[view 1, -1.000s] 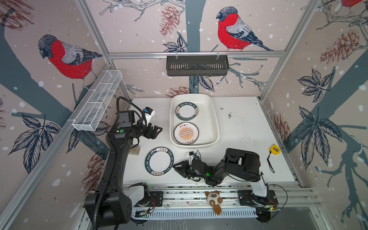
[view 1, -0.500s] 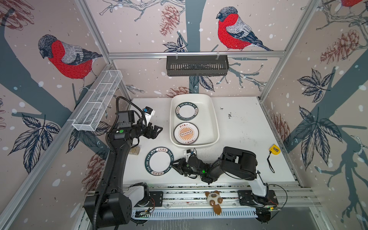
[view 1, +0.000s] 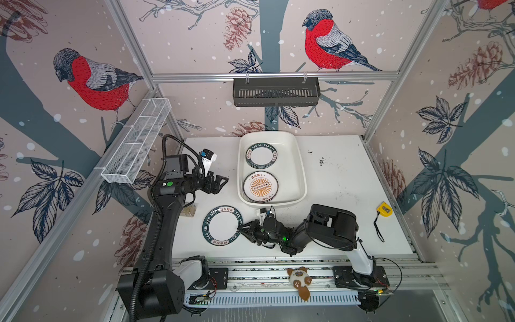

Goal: Place the plates into the plastic bin on the countertop
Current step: Pick up the plate from the bottom-left of the table.

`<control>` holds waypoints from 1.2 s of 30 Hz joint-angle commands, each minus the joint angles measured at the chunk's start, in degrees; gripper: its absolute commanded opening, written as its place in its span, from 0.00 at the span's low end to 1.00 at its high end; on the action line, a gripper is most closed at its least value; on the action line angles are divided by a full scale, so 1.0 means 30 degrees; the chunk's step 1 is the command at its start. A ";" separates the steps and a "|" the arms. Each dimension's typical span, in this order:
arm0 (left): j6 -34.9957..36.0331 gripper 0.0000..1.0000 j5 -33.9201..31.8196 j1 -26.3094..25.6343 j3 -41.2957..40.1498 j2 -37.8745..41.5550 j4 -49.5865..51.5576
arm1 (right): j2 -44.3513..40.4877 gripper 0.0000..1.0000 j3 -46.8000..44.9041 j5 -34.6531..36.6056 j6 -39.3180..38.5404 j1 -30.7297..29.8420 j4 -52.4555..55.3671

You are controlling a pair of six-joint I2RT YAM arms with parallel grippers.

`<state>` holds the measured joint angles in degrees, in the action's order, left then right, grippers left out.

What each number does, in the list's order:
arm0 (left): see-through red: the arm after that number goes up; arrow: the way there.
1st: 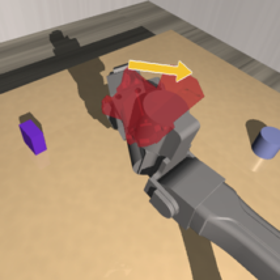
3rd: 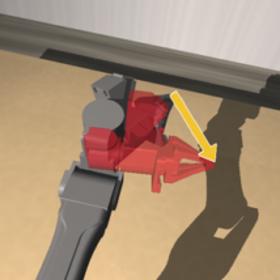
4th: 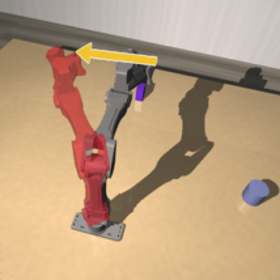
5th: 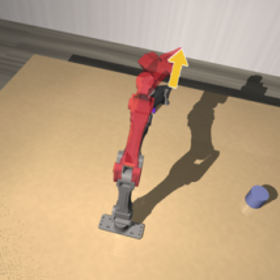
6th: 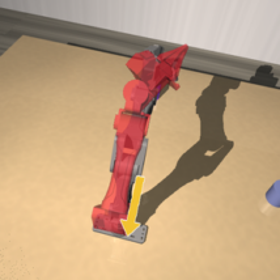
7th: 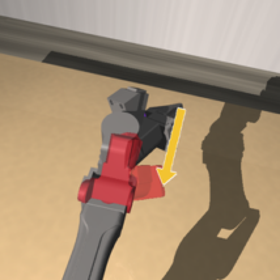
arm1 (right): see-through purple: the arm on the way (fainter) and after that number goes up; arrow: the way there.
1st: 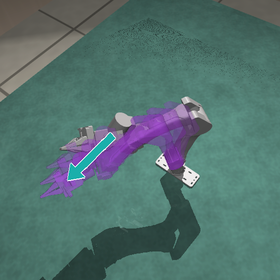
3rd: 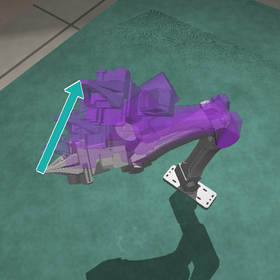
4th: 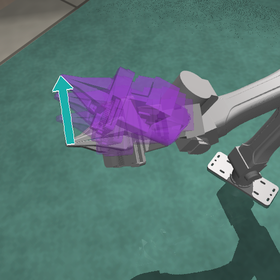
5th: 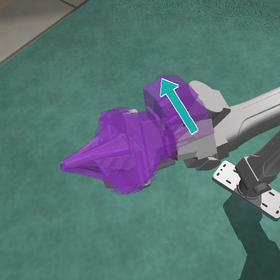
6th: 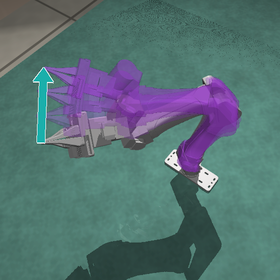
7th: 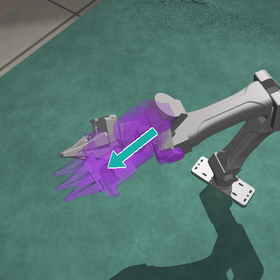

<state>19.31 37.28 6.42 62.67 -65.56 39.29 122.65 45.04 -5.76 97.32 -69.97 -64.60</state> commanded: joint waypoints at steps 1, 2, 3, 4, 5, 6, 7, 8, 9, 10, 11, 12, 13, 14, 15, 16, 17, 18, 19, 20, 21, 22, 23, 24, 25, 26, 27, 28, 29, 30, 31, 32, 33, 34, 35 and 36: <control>-0.0094 0.84 0.0409 0.0059 0.0168 0.0009 -0.0509 | 0.0103 0.24 0.0125 0.0034 -0.0088 0.0020 0.0878; -0.0108 0.84 0.0456 0.0059 0.0219 -0.0028 -0.0482 | 0.0103 0.24 0.0106 0.0060 -0.0095 0.0019 0.1022; -0.0109 0.84 0.0482 0.0068 0.0202 -0.0036 -0.0495 | 0.0072 0.24 0.0157 0.0074 -0.0096 0.0013 0.1145; -0.0109 0.84 0.0472 0.0070 0.0230 -0.0054 -0.0497 | 0.0074 0.23 0.0174 0.0125 -0.0064 0.0013 0.1269; -0.0109 0.84 0.0483 0.0060 0.0225 -0.0036 -0.0468 | 0.0074 0.22 0.0201 0.0118 -0.0066 0.0023 0.1394; -0.0080 0.84 0.0469 0.0060 0.0187 -0.0033 -0.0456 | 0.0089 0.22 0.0298 0.0089 -0.0088 0.0048 0.1559; -0.0078 0.84 0.0465 0.0063 0.0202 -0.0039 -0.0458 | 0.0083 0.21 0.0420 0.0078 -0.0164 0.0029 0.1883; -0.0079 0.84 0.0481 0.0081 0.0209 -0.0006 -0.0468 | 0.0091 0.21 0.0629 0.0022 -0.0276 0.0049 0.2170; -0.0079 0.84 0.0517 0.0059 0.0196 -0.0008 -0.0467 | 0.0074 0.21 0.0849 -0.0054 -0.0425 0.0061 0.2515; -0.0101 0.84 0.0550 0.0074 0.0174 0.0003 -0.0470 | 0.0070 0.21 0.1086 -0.0098 -0.0588 0.0049 0.3080; -0.0109 0.84 0.0575 0.0070 0.0170 0.0002 -0.0521 | 0.0013 0.21 0.1240 -0.0094 -0.0747 0.0071 0.3512; -0.0136 0.84 0.0634 0.0061 0.0171 0.0000 -0.0513 | -0.0021 0.20 0.1447 -0.0098 -0.0895 0.0091 0.3903; -0.0138 0.84 0.0664 0.0064 0.0122 0.0006 -0.0521 | -0.0107 0.19 0.1514 -0.0040 -0.0952 0.0089 0.4187; -0.0139 0.84 0.0664 0.0061 0.0103 0.0011 -0.0535 | -0.0130 0.19 0.1513 -0.0017 -0.1001 0.0081 0.4365; -0.0138 0.84 0.0663 0.0059 0.0070 0.0001 -0.0530 | -0.0234 0.18 0.1490 0.0058 -0.1033 0.0091 0.4541; -0.0106 0.84 0.0670 0.0061 0.0067 0.0005 -0.0530 | -0.0263 0.17 0.1404 0.0096 -0.0986 0.0091 0.4598; -0.0137 0.84 0.0649 0.0063 0.0029 0.0007 -0.0583 | -0.0320 0.16 0.1272 0.0145 -0.0949 0.0086 0.4545; -0.0136 0.84 0.0669 0.0059 0.0050 0.0019 -0.0611 | -0.0346 0.15 0.1143 0.0205 -0.0891 0.0091 0.4442; -0.0164 0.84 0.0721 0.0063 0.0080 -0.0001 -0.0609 | -0.0321 0.14 0.1059 0.0220 -0.0887 0.0091 0.4338; -0.0196 0.84 0.0778 0.0075 0.0067 0.0010 -0.0630 | -0.0307 0.13 0.1049 0.0195 -0.0887 0.0093 0.4278; -0.0240 0.84 0.0786 0.0060 0.0080 0.0003 -0.0640 | -0.0253 0.12 0.1089 0.0169 -0.0882 0.0104 0.4219; -0.0255 0.84 0.0816 0.0071 0.0090 0.0001 -0.0630 | -0.0214 0.12 0.1106 0.0161 -0.0914 0.0115 0.4150; -0.0283 0.84 0.0817 0.0059 0.0128 -0.0001 -0.0619 | -0.0180 0.12 0.1135 0.0134 -0.0923 0.0107 0.4055; -0.0266 0.84 0.0843 0.0085 0.0147 -0.0002 -0.0633 | -0.0147 0.10 0.1195 0.0104 -0.0927 0.0107 0.4043; -0.0283 0.84 0.0854 0.0078 0.0189 0.0001 -0.0645 | -0.0139 0.10 0.1207 0.0131 -0.0943 0.0098 0.4042; -0.0313 0.84 0.0851 0.0062 0.0185 -0.0002 -0.0642 | -0.0127 0.09 0.1198 0.0123 -0.0945 0.0120 0.4014; -0.0314 0.84 0.0886 0.0066 0.0221 -0.0002 -0.0631 | -0.0153 0.08 0.1167 0.0111 -0.0919 0.0120 0.3988; -0.0343 0.84 0.0876 0.0070 0.0234 -0.0016 -0.0633 | -0.0230 0.08 0.1073 0.0132 -0.0916 0.0112 0.3984; -0.0387 0.84 0.0904 0.0061 0.0232 -0.0029 -0.0646 | -0.0285 0.07 0.1001 0.0183 -0.0916 0.0121 0.3969; -0.0429 0.84 0.0947 0.0063 0.0276 -0.0032 -0.0696 | -0.0359 0.07 0.0884 0.0241 -0.0942 0.0099 0.3995; -0.0486 0.84 0.0973 0.0059 0.0336 -0.0072 -0.0717 | -0.0473 0.07 0.0841 0.0292 -0.1039 0.0113 0.4180; -0.0532 0.84 0.0999 0.0062 0.0369 -0.0099 -0.0731 | -0.0569 0.06 0.0835 0.0279 -0.1140 0.0150 0.4388; -0.0574 0.84 0.1036 0.0078 0.0461 -0.0148 -0.0694 | -0.0689 0.06 0.0826 0.0296 -0.1248 0.0134 0.4544; -0.0630 0.84 0.1044 0.0063 0.0542 -0.0196 -0.0698 | -0.0773 0.06 0.0803 0.0312 -0.1318 0.0136 0.4667; -0.0658 0.84 0.1051 0.0059 0.0640 -0.0233 -0.0654 | -0.0859 0.05 0.0790 0.0310 -0.1379 0.0137 0.4715; -0.0680 0.84 0.1081 0.0061 0.0720 -0.0262 -0.0631 | -0.0932 0.04 0.0725 0.0319 -0.1413 0.0131 0.4731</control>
<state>17.67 39.13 6.42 63.92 -66.19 38.48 120.38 47.59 -5.96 94.19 -69.71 -53.69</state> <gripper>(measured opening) 0.839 0.077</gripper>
